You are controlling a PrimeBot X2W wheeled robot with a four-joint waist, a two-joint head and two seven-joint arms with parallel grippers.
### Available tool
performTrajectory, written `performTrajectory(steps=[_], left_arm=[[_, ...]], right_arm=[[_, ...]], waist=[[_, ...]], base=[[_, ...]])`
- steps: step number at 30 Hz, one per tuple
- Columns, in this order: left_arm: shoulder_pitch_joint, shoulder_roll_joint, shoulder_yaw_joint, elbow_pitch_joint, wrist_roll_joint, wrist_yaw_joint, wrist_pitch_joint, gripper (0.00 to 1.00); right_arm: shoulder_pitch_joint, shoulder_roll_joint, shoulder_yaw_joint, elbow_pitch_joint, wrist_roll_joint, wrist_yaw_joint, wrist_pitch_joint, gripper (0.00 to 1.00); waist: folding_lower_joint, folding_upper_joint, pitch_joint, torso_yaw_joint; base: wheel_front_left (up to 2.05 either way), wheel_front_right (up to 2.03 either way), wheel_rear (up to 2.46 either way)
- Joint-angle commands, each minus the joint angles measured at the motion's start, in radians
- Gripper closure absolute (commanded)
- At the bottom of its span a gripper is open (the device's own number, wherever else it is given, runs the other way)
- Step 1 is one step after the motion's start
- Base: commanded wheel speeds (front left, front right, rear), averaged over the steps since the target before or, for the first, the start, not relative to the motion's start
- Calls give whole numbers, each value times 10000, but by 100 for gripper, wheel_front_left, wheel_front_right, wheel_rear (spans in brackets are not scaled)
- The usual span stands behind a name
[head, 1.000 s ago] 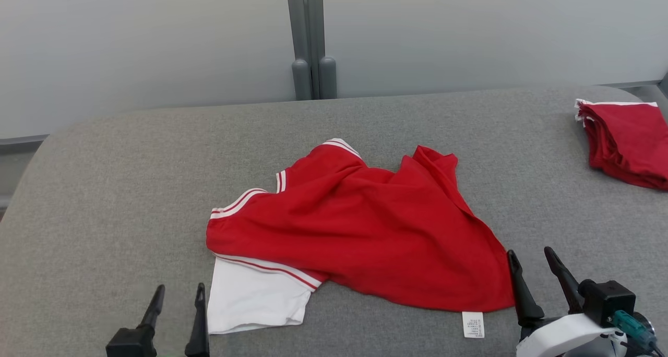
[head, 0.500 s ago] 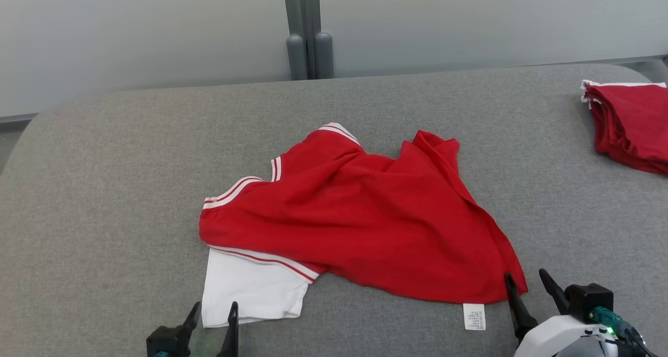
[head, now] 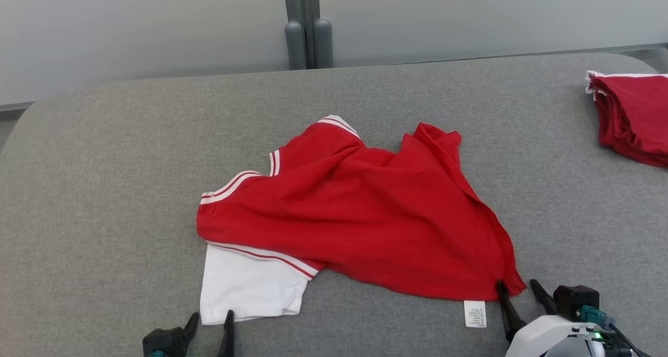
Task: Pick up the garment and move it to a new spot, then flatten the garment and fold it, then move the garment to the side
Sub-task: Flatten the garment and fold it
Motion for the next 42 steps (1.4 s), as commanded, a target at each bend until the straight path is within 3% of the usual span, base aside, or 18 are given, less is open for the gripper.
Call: performTrajectory(steps=[1,2,3,4,5,6,18,26,34,42], left_arm=[[-147,22,-73,171,-165,-22,20,0],[-181,22,-117,273,-247,-22,22,0],[-226,18,-206,357,-348,-22,23,0],[-257,20,-270,381,-430,-22,23,20],[-295,16,-369,380,-552,-22,23,78],[-318,16,-470,368,-597,-22,23,100],[-662,143,-494,-1760,-913,-22,11,100],[-2446,917,-893,-2709,-899,-22,11,100],[-7050,2336,-2142,-1346,-1514,-23,75,100],[-11792,2872,-3274,575,-2544,-20,570,100]], right_arm=[[-65,45,96,300,108,-15,28,0],[-112,72,127,416,168,-15,31,0],[-157,106,192,517,248,-15,34,21],[-195,126,244,549,310,-13,37,71],[-243,147,323,544,403,-10,37,100],[-266,176,400,495,466,-10,37,100],[-450,-90,866,-1568,1157,-12,14,100],[-2200,-558,1412,-2247,1780,-12,14,100],[-6459,-1061,2128,-1013,2710,-12,199,100],[-11153,-1148,1942,1204,4059,-12,1221,100]], waist=[[0,0,-2,6],[0,0,-3,7],[0,0,-13,8],[0,0,-22,8],[0,0,-29,8],[0,0,-36,8],[0,0,-99,-94],[0,0,122,-284],[0,0,1277,-502],[0,0,2298,-544]], base=[[0,0,0],[0,0,0],[0,0,0],[0,0,0],[0,0,0],[0,0,0],[0,0,0],[0,0,0],[0,0,0],[0,0,0]])
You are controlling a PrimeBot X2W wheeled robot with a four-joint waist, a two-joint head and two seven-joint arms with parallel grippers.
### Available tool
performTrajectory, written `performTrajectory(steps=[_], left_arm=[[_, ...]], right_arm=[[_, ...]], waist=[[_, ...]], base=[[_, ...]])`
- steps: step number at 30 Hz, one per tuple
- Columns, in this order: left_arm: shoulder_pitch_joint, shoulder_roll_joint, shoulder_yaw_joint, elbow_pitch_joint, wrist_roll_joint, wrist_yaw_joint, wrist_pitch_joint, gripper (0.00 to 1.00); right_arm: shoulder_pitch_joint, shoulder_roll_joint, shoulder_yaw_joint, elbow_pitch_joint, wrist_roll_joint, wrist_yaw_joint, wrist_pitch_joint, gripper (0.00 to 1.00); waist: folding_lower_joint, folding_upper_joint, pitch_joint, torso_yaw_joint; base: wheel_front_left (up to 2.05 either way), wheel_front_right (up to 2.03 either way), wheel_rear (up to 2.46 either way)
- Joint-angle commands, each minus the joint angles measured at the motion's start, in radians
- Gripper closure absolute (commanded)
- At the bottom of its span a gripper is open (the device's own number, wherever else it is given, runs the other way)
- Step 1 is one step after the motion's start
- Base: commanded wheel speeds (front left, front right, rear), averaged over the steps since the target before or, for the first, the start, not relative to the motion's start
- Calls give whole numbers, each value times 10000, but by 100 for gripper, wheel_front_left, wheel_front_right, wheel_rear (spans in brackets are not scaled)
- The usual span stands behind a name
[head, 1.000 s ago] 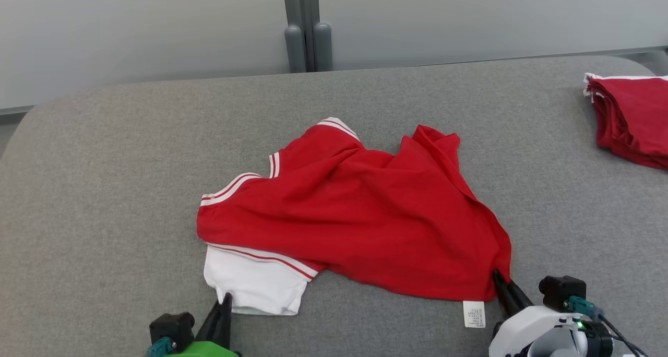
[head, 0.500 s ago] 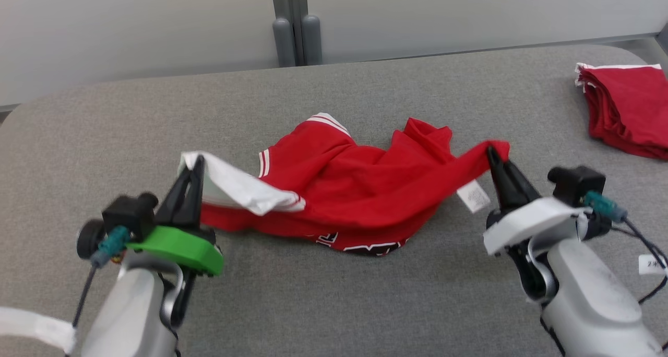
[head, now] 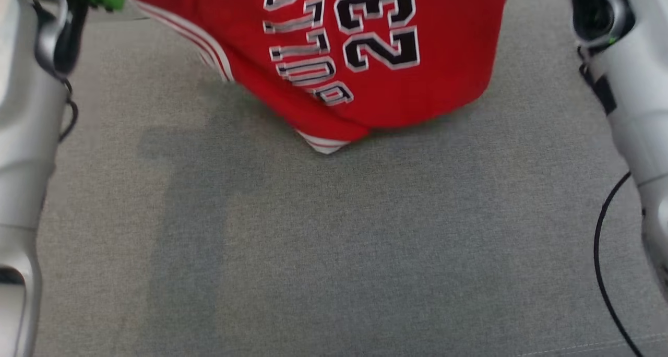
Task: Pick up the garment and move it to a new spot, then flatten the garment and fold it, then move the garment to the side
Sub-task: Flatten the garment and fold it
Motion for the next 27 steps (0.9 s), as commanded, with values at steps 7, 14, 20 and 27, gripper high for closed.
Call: performTrajectory(steps=[7,14,20,27], left_arm=[[-3631,-133,125,1637,-900,-7,-132,100],[-4943,-429,-578,2249,-1112,-7,-390,100],[-4394,-493,-1109,2554,-1391,-7,-521,100],[-2563,-430,-502,1699,-1693,-7,-547,100]], right_arm=[[-3338,16,-491,1968,273,-6,-145,100],[-4410,170,-427,2815,562,-6,-534,100],[-3805,219,51,2902,885,-6,-698,100],[-2186,41,784,2077,1577,-6,-970,100]], waist=[[-3,0,735,-9],[-3,0,1014,31],[-3,0,1285,14],[-3,0,1297,41]], base=[[0,0,0],[0,0,0],[0,0,0],[0,0,0]])
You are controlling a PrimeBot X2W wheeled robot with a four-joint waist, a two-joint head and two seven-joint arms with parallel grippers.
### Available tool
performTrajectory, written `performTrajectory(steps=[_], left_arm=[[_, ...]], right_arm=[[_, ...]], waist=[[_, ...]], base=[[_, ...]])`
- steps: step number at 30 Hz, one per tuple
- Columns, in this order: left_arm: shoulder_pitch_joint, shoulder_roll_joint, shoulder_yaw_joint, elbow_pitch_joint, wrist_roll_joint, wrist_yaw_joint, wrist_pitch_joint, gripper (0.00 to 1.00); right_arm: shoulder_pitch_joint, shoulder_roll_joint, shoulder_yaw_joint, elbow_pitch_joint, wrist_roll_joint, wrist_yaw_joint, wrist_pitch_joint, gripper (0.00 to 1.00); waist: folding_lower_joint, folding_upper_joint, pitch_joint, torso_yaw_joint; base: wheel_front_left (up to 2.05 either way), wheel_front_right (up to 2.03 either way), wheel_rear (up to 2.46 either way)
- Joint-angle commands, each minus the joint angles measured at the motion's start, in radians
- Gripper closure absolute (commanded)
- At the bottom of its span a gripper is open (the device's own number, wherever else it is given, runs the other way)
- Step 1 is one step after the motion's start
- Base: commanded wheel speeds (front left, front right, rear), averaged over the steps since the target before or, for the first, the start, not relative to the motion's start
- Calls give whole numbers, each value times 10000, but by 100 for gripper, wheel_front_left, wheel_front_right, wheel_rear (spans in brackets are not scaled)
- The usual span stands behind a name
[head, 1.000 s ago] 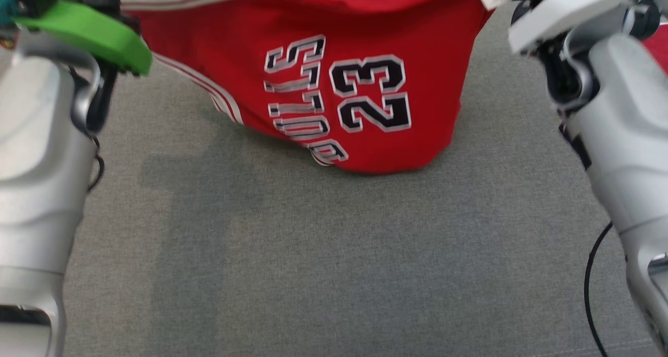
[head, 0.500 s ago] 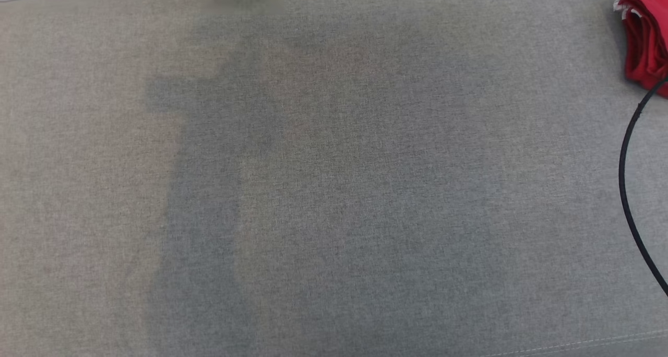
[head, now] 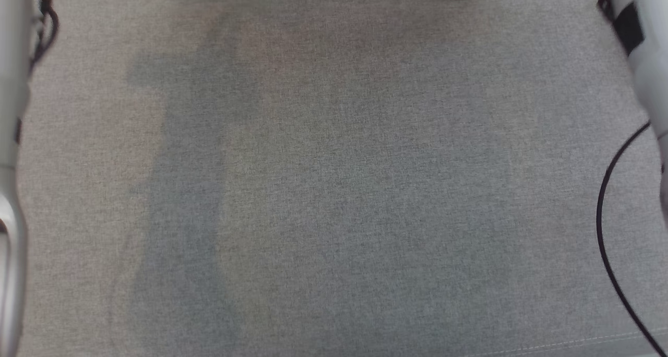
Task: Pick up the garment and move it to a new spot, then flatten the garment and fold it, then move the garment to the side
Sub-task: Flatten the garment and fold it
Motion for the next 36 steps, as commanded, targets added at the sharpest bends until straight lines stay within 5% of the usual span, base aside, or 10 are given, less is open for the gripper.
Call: performTrajectory(steps=[1,12,20,36], left_arm=[[759,45,213,-318,66,23,-42,100],[7294,-636,2593,-4278,1005,779,-38,100],[11530,-1653,3133,-6156,1656,917,-39,100],[16146,-2259,3527,-7203,1963,978,-41,100]], right_arm=[[667,-139,164,-258,222,-6,-106,100],[5862,-1125,837,-3120,1887,-6,-296,100],[9829,-1364,23,-5320,2321,-6,-297,100],[15068,-1234,-1542,-7002,488,-9,-60,100]], waist=[[-1,0,-86,30],[-1,0,-1028,67],[-1,0,-1889,169],[-1,0,-3242,428]], base=[[0,0,0],[0,0,0],[0,0,0],[0,0,0]])
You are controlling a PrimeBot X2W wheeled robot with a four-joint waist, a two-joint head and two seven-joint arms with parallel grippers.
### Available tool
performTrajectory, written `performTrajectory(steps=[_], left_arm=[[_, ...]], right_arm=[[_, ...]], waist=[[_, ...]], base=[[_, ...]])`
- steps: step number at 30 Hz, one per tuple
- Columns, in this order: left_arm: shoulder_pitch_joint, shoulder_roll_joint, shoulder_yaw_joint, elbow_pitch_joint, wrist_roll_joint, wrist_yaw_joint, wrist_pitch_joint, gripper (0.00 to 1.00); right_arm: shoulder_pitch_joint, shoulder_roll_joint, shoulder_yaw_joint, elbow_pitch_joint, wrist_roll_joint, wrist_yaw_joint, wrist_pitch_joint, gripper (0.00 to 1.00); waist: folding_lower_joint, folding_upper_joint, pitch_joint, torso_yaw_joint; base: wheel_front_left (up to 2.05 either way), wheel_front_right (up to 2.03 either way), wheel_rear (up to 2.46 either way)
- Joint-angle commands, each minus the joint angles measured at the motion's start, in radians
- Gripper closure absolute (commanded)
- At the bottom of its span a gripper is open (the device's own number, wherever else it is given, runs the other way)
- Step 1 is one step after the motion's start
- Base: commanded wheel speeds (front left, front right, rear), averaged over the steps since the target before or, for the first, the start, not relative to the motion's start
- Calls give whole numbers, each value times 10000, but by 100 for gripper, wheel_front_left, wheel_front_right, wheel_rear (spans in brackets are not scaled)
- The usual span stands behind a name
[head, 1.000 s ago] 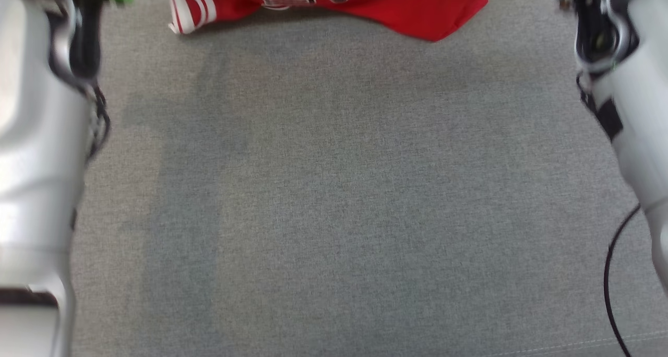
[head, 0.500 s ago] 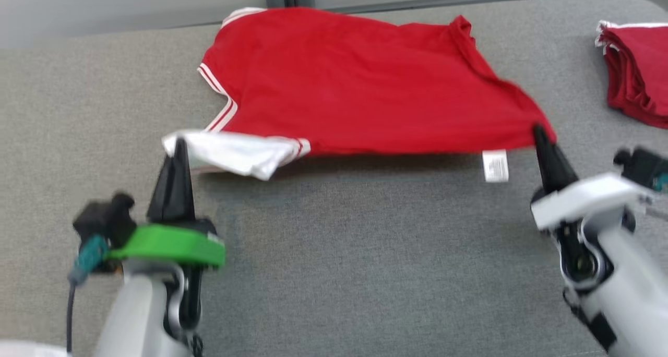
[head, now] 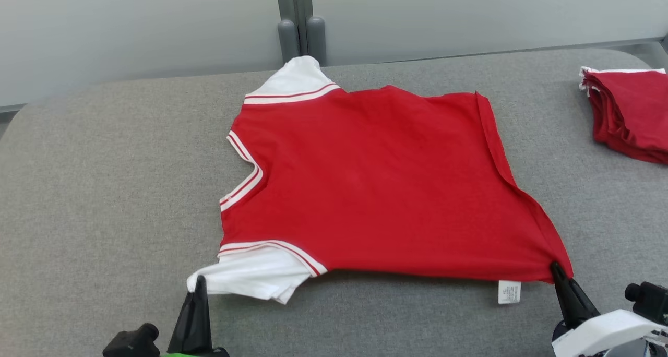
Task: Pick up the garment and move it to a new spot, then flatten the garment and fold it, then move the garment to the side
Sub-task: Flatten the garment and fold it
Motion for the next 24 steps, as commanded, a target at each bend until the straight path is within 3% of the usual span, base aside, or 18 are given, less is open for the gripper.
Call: performTrajectory(steps=[1,11,24], left_arm=[[264,16,-32,-63,173,20,-32,100],[822,-30,-296,-207,424,-61,-32,100],[-971,572,-788,197,1377,-560,115,100]], right_arm=[[362,34,-223,-138,-161,-13,113,100],[1583,863,-1575,-1158,-1209,-15,1095,100],[877,1550,-2298,-1947,-1624,-13,2391,100]], waist=[[1,0,-221,146],[1,0,-357,236],[1,0,-283,97]], base=[[0,0,0],[0,0,0],[0,0,0]])
